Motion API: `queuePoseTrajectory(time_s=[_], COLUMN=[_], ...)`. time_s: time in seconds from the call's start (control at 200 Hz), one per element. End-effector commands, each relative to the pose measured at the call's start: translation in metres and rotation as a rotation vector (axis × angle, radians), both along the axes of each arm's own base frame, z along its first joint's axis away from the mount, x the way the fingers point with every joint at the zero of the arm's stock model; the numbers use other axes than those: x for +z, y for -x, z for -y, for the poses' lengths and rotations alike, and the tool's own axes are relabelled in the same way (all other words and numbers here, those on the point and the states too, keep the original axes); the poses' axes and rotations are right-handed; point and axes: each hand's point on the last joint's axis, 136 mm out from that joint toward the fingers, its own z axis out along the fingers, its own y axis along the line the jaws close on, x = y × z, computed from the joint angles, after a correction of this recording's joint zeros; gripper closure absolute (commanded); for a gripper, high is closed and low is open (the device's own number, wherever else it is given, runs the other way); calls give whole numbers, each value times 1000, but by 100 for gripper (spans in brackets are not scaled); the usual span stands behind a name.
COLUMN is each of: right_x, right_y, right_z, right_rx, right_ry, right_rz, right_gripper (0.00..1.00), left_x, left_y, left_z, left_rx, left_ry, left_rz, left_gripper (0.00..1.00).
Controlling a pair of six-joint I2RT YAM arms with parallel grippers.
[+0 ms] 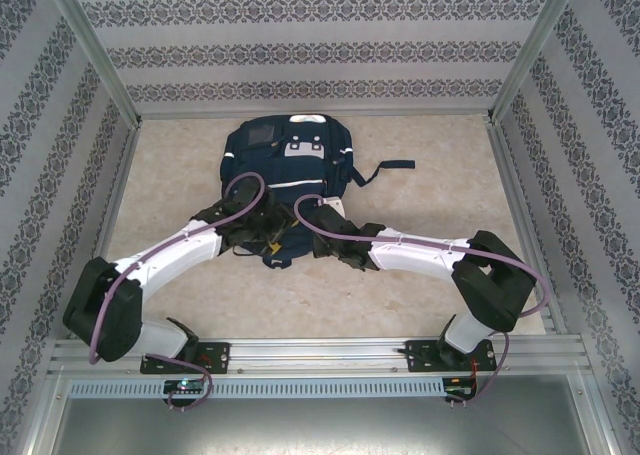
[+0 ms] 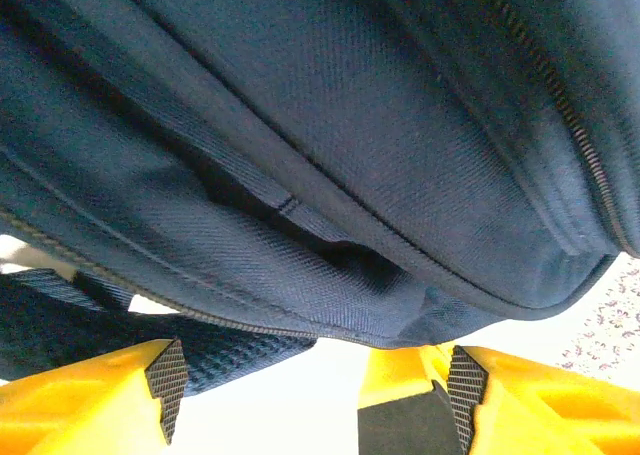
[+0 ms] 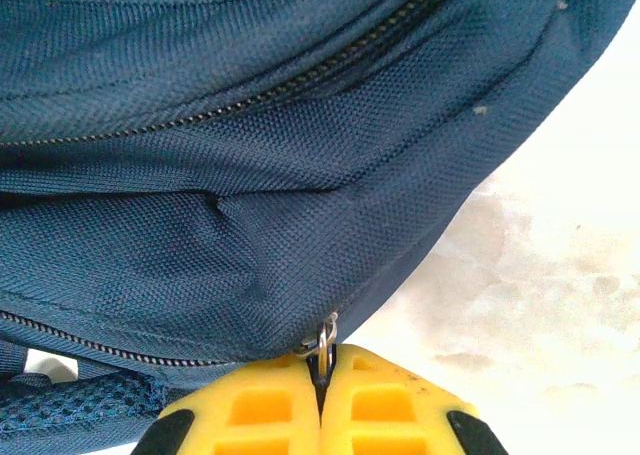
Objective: Pack books, pencil case, and school supplies into a backpack
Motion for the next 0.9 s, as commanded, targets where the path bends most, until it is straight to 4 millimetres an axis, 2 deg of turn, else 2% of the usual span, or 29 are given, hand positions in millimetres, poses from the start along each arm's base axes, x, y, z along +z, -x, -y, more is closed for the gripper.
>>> queuePoseTrajectory(time_s=[0.0, 0.055, 0.17, 0.26, 0.305, 0.345, 0.62, 0.754, 0.894], right_x=[19, 21, 23, 25, 26, 27, 26, 21, 15], right_y=[-5, -5, -5, -4, -4, -4, -4, -7, -16], right_z=[-9, -10, -10, -11, -11, -11, 2, 18, 41], right_rx=[-11, -11, -9, -6, -6, -4, -21, -49, -87], right_ry=[-60, -66, -73, -81, -83, -83, -49, -27, 2], right_rz=[50, 51, 53, 57, 58, 59, 75, 70, 76], right_gripper=[100, 100, 100, 100, 100, 100, 100, 100, 100], left_x=[-5, -12, -23, -26, -24, -23, -8, 3, 27], left_y=[-9, -8, -10, -11, -12, -11, 0, 11, 18], left_z=[9, 10, 5, -8, -15, -21, -63, -88, -111], left_rx=[56, 62, 68, 81, 87, 91, 142, 177, 208], left_ry=[0, -15, -67, -151, -190, -222, -311, -330, -346], left_rz=[-1, -15, -20, -9, -1, 2, 25, 39, 95], left_gripper=[28, 30, 43, 71, 90, 100, 100, 100, 100])
